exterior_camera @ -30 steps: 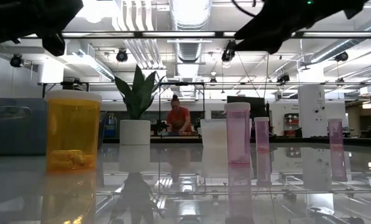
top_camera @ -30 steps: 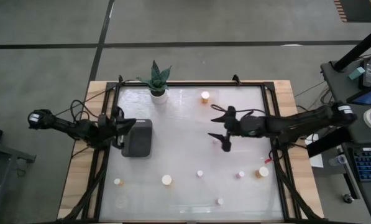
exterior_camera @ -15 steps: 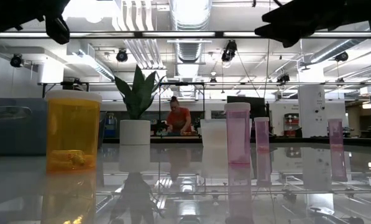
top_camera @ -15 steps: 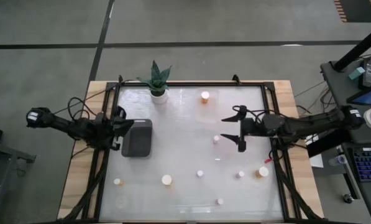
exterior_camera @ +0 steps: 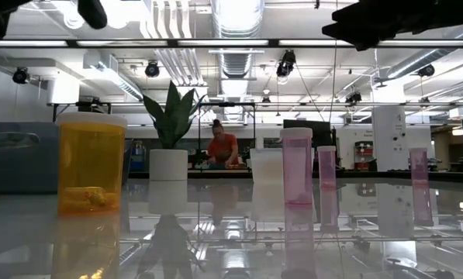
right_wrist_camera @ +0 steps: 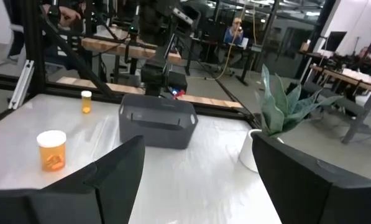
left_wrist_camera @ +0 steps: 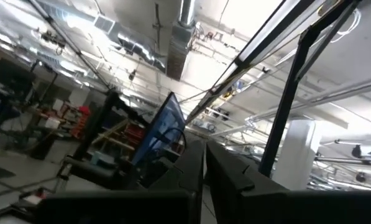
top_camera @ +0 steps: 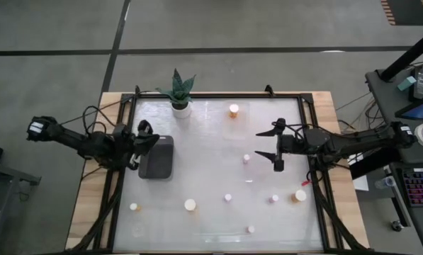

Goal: Pick and place medicine bottles into bin by pill shape (circle, oval)
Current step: Put the small orange pill bottle into the black bin

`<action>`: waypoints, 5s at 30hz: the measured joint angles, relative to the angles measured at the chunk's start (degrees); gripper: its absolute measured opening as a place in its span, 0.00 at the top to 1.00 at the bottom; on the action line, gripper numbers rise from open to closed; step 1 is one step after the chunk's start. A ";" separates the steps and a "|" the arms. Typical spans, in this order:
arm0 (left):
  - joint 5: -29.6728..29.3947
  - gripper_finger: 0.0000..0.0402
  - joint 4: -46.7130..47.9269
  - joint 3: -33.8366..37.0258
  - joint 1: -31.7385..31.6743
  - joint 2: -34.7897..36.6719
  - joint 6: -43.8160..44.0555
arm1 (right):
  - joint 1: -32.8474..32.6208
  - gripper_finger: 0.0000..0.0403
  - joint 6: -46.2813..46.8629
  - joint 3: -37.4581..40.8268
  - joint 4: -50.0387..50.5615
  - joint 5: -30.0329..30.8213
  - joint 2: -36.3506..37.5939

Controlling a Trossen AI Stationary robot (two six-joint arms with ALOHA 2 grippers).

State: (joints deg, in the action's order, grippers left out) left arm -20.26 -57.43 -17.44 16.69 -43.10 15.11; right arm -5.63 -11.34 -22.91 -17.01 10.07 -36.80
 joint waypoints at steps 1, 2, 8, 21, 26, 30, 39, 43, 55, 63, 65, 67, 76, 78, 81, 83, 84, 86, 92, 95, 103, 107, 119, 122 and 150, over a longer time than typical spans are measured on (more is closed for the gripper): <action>0.01 0.99 0.12 -1.31 0.24 -1.40 1.04 | 0.00 0.29 -0.24 0.06 0.03 0.00 -0.01; 0.01 0.99 0.74 -2.68 0.46 -2.75 1.93 | 0.00 0.29 -0.83 0.08 0.09 0.00 -0.01; -0.05 0.99 9.20 -11.88 1.17 -10.52 10.85 | 0.00 0.29 -5.66 -0.01 -0.88 -0.02 2.30; -4.43 0.99 49.59 -33.43 5.18 -20.82 37.74 | 0.00 0.29 -8.96 1.37 -1.32 -2.80 10.26; -4.69 0.99 64.01 -40.52 8.54 -26.49 54.14 | 0.00 0.29 -9.41 2.55 -1.26 -2.80 11.77; -4.45 1.00 72.83 -45.50 11.97 -31.76 64.80 | 0.00 0.29 -9.55 2.68 -1.30 -2.80 12.30; 8.96 1.00 92.45 -52.77 19.47 -40.23 86.01 | 0.00 0.29 -9.68 2.68 -1.31 -2.78 12.37; 19.71 1.00 106.61 -54.48 23.14 -41.72 96.71 | 0.00 0.29 -9.65 2.68 -1.32 -2.78 12.37; 22.30 1.00 124.66 -52.69 35.07 -41.28 116.37 | 0.00 0.29 -8.75 2.68 -1.28 -2.99 12.33; 22.29 1.00 125.46 -49.72 36.63 -41.16 118.80 | 0.00 0.29 -8.74 2.68 -1.30 -3.02 12.33; 22.29 1.00 125.92 -48.26 36.59 -40.90 118.44 | 0.00 0.29 -8.85 2.68 -1.30 -3.02 12.33; 22.38 1.00 126.04 -46.88 36.51 -40.76 119.19 | 0.00 0.29 -9.63 2.68 -1.47 -3.02 12.33; 24.27 1.00 123.95 -43.27 34.82 -38.87 119.14 | 0.00 0.29 -8.22 2.68 -1.38 -3.04 12.30; 24.29 1.00 124.44 -42.60 34.25 -37.06 119.15 | 0.02 0.29 -7.19 2.68 -0.87 -3.04 12.26; 24.63 1.00 124.04 -41.54 33.83 -34.58 119.18 | 0.00 0.29 -5.23 2.68 -0.33 -3.04 12.24; 24.77 1.00 124.09 -40.91 33.46 -33.50 119.40 | 0.00 0.29 -4.44 2.68 0.27 -3.04 12.26; 24.77 1.00 124.00 -40.62 33.35 -33.28 119.41 | 0.00 0.29 -4.00 2.68 0.52 -3.04 12.24; 24.76 1.00 123.95 -40.25 33.26 -33.01 119.21 | 0.00 0.29 -3.28 2.79 0.60 -3.04 12.24; 24.78 0.92 123.90 -40.25 33.28 -32.93 117.79 | 0.00 0.29 -2.69 3.18 0.60 -3.04 12.24; 25.13 0.82 123.81 -40.25 33.28 -33.00 117.77 | 0.00 0.29 -2.71 3.18 0.55 -3.04 12.24; 30.13 0.54 123.50 -40.21 33.37 -35.74 117.51 | 0.00 0.29 -3.01 3.18 0.56 -3.04 12.24; 29.78 0.48 123.50 -40.21 33.37 -36.89 116.35 | 0.00 0.29 -3.14 3.18 0.56 -3.04 12.24; 28.97 0.48 119.13 -36.44 33.37 -37.13 116.45 | 0.00 0.29 -3.34 3.18 0.56 -3.04 12.24; 28.95 0.48 114.72 -33.89 33.37 -37.17 116.45 | 0.00 0.29 -3.44 3.18 0.58 -3.04 12.24; 30.84 0.78 111.95 -31.62 33.35 -37.26 116.08 | 0.00 0.29 -3.64 3.18 0.64 -3.02 12.22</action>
State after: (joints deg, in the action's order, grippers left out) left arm 10.58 54.52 -49.06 50.04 -80.36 131.20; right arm -5.63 -14.98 -19.73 -16.37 7.05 -24.58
